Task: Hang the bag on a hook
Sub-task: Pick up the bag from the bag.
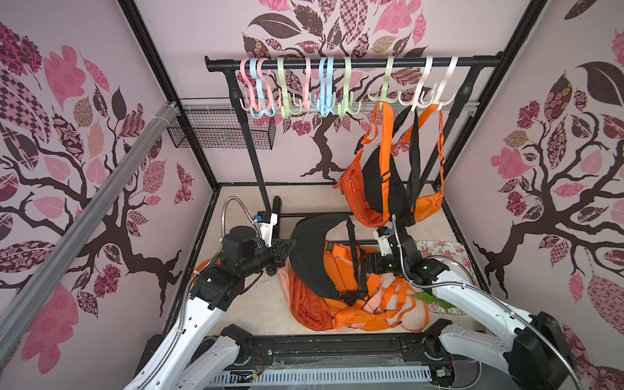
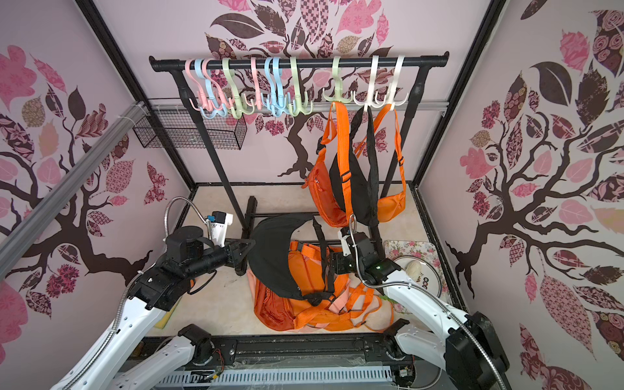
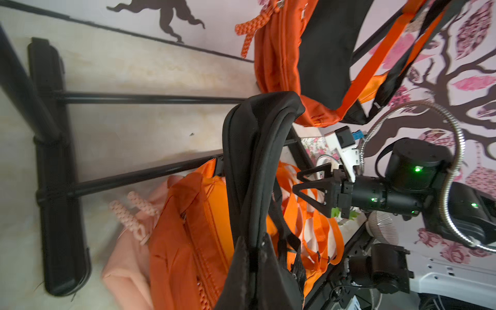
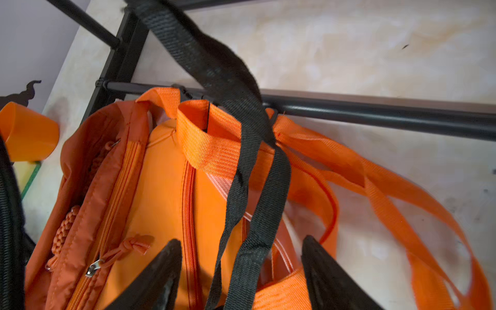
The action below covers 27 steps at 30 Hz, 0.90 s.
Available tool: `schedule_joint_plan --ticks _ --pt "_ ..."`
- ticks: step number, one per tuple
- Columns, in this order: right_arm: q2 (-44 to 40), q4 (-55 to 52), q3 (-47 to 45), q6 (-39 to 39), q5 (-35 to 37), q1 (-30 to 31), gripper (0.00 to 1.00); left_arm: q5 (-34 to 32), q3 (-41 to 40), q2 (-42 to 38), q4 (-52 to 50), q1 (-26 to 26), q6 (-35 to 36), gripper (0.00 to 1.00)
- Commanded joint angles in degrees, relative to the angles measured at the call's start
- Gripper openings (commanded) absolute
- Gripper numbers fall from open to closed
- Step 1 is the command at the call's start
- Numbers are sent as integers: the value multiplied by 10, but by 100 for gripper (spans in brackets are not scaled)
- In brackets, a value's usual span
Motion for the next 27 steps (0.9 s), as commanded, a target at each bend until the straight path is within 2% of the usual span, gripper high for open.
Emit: schedule_joint_plan --ticks 1,7,17,22,27 --pt "13 29 -2 11 -56 1 71 -50 47 -5 -59 4 22 0" --pt "29 17 3 7 -59 1 66 -96 57 -6 -105 6 24 0" --pt "34 -33 13 4 -42 5 60 -128 55 8 -134 15 21 0" --pt "32 -41 8 9 -32 7 59 -113 40 10 -134 38 11 0" --pt "67 -35 16 15 -40 23 58 -91 32 5 -128 58 10 0"
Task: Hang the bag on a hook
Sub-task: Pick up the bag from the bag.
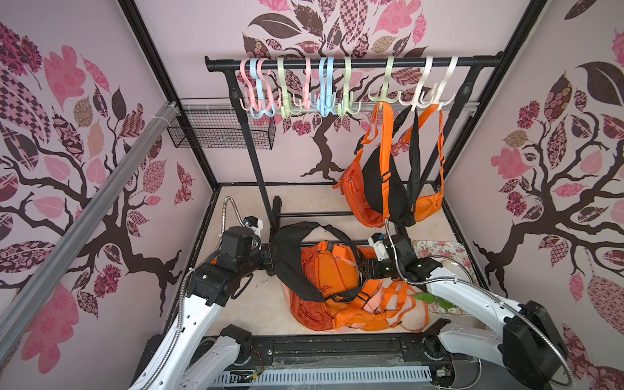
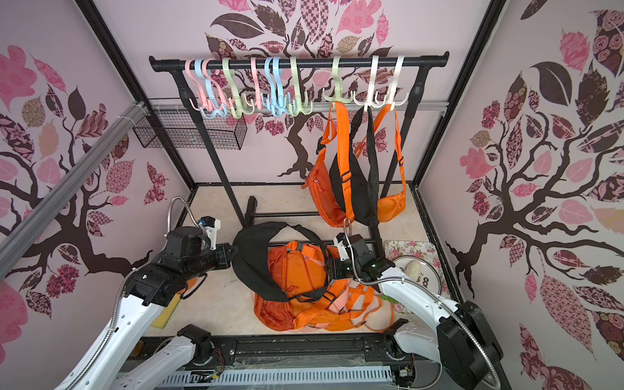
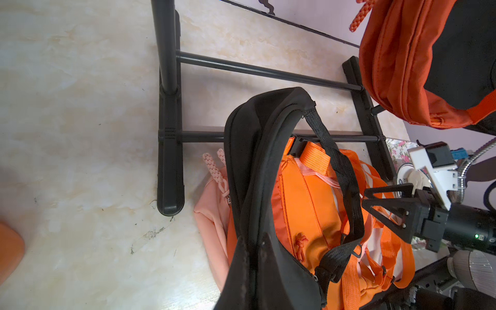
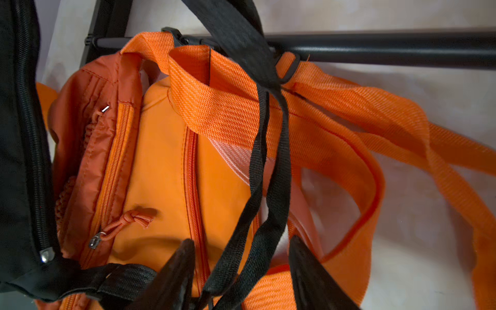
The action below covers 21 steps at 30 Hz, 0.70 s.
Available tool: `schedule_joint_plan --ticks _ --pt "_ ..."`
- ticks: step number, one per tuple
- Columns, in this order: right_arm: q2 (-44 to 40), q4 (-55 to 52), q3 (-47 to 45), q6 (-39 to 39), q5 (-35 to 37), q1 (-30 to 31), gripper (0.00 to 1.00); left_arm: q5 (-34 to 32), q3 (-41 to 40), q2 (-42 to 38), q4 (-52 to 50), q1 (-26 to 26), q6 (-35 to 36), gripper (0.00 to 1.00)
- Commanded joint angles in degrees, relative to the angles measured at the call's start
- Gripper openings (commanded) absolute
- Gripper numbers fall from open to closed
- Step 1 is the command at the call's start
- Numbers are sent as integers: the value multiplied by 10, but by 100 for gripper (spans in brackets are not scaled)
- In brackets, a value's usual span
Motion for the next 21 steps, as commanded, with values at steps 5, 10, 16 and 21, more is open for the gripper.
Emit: schedule_joint_plan --ticks 5,10,16,21 --pt "44 10 28 19 15 41 56 14 -2 -13 11 5 -3 0" --pt "62 -4 49 18 63 55 52 21 -9 -15 17 5 -4 0" --pt "109 -34 93 3 133 78 50 24 -15 -17 19 6 -4 0" --pt "154 -72 123 -4 165 83 46 19 -18 -23 14 6 -2 0"
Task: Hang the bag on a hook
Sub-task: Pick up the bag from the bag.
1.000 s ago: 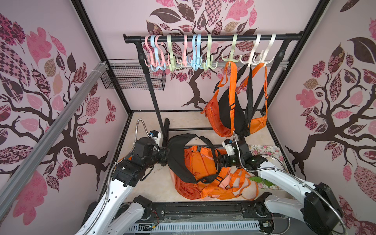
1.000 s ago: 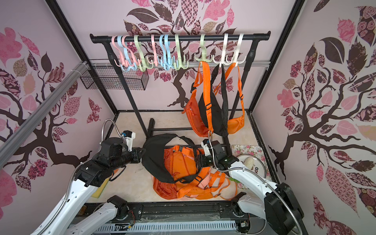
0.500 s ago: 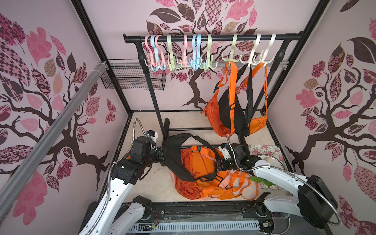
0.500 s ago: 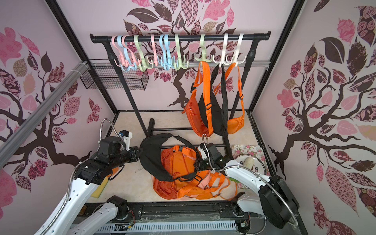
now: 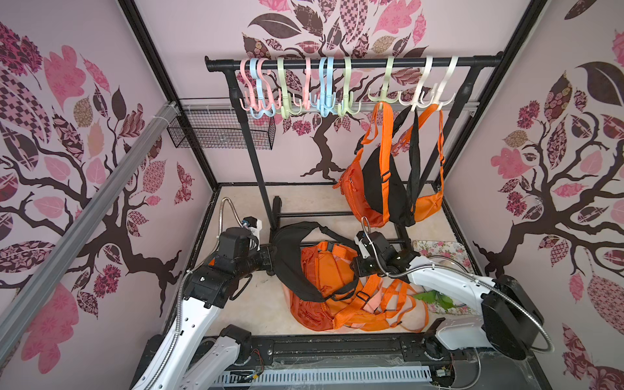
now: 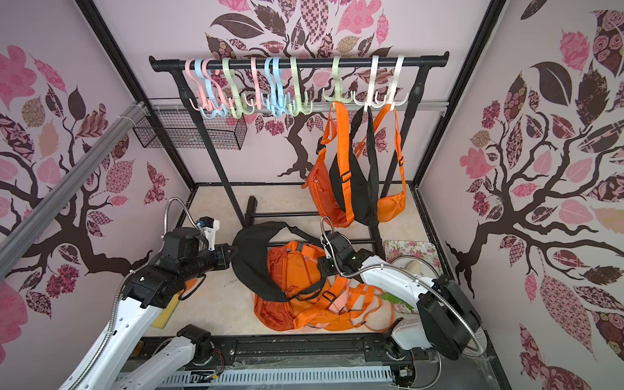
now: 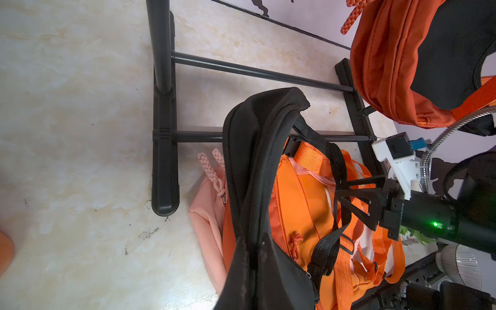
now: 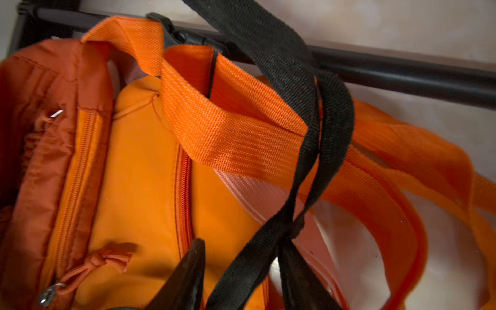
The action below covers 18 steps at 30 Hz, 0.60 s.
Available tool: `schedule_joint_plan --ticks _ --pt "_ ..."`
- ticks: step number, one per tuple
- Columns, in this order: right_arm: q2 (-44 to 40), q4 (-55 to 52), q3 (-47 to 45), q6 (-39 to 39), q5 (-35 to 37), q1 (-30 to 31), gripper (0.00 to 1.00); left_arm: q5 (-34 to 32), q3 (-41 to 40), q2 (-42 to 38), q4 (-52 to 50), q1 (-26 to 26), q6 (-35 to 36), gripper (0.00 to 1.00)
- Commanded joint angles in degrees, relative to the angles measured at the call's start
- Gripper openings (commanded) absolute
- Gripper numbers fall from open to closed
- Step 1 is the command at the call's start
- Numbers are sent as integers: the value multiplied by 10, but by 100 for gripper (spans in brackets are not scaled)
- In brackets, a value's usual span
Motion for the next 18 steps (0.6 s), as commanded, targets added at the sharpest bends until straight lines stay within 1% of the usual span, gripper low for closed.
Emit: schedule_joint_plan --ticks 1,4,8,11,18 --pt "30 -42 23 -9 44 5 45 1 -16 -11 14 2 -1 0" --pt "41 -59 28 -9 67 12 42 2 -17 -11 11 2 0 0" --pt "31 -69 23 -6 79 14 42 -3 -16 -12 9 2 3 0" --pt "27 -56 16 -6 78 14 42 -4 -16 -11 8 2 4 0" --pt "41 -38 32 -5 57 18 42 4 -22 1 18 2 0 0"
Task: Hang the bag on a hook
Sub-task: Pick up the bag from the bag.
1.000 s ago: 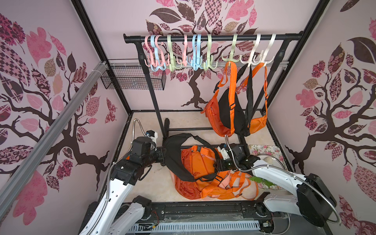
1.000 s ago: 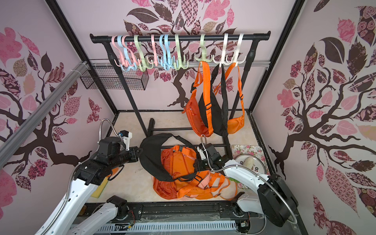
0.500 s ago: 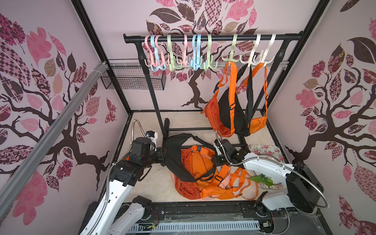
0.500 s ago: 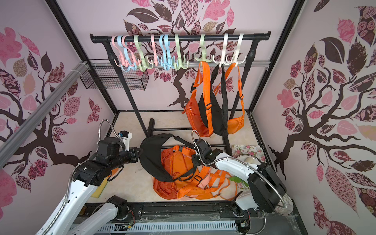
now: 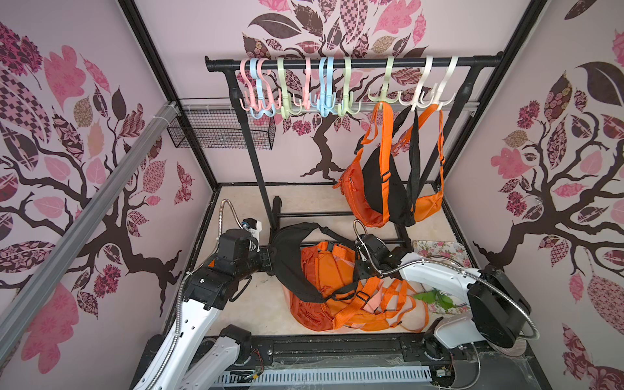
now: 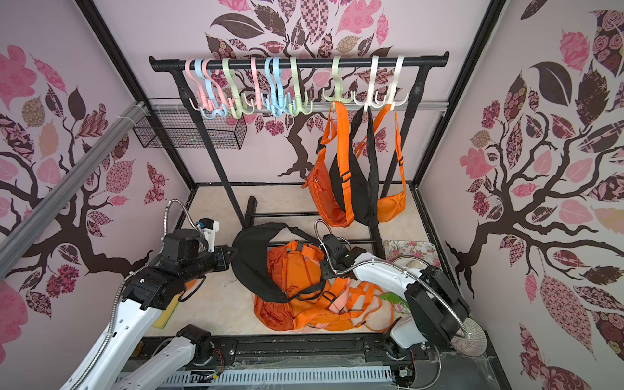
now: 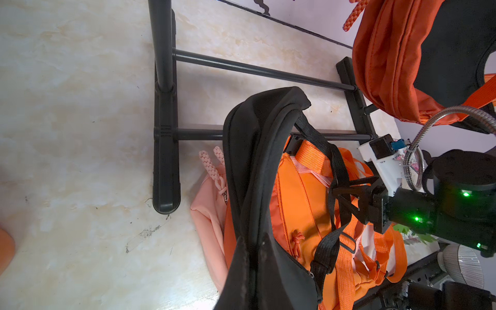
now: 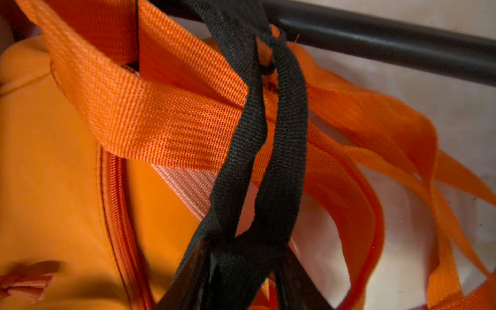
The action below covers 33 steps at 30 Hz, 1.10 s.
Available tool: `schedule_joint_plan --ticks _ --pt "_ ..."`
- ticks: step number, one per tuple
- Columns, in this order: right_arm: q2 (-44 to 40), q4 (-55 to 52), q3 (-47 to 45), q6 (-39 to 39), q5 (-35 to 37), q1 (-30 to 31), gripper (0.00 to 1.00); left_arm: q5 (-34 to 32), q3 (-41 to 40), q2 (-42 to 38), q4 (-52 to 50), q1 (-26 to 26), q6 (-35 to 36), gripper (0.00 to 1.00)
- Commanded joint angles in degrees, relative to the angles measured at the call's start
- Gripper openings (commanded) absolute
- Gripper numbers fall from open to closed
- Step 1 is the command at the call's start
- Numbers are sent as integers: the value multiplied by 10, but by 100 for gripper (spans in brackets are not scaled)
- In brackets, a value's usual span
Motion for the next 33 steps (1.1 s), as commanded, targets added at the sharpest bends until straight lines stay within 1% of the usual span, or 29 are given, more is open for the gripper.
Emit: schedule_joint_plan --ticks 1,6,13,16,19,24,29,32,33 --pt "11 7 28 0 -2 8 42 5 -9 7 15 2 -2 0" --pt "25 -10 51 -11 6 17 48 -2 -22 -15 25 3 -13 0" --pt "43 -12 38 -5 5 17 53 2 -25 -12 26 2 -13 0" --pt "56 -15 43 -8 12 17 54 -1 -25 -16 22 2 -12 0" --pt "74 -33 60 -18 34 17 53 -4 -33 -27 27 2 -16 0" --pt "82 -48 72 -27 63 19 44 -12 -44 -34 32 2 -20 0" --pt "67 -51 77 -29 75 19 18 -18 -45 -43 38 2 -20 0" --pt "50 -55 86 -32 79 18 5 -17 -51 -60 51 2 -22 0" --pt "43 -55 89 -35 81 18 2 -17 -51 -65 54 2 -22 0"
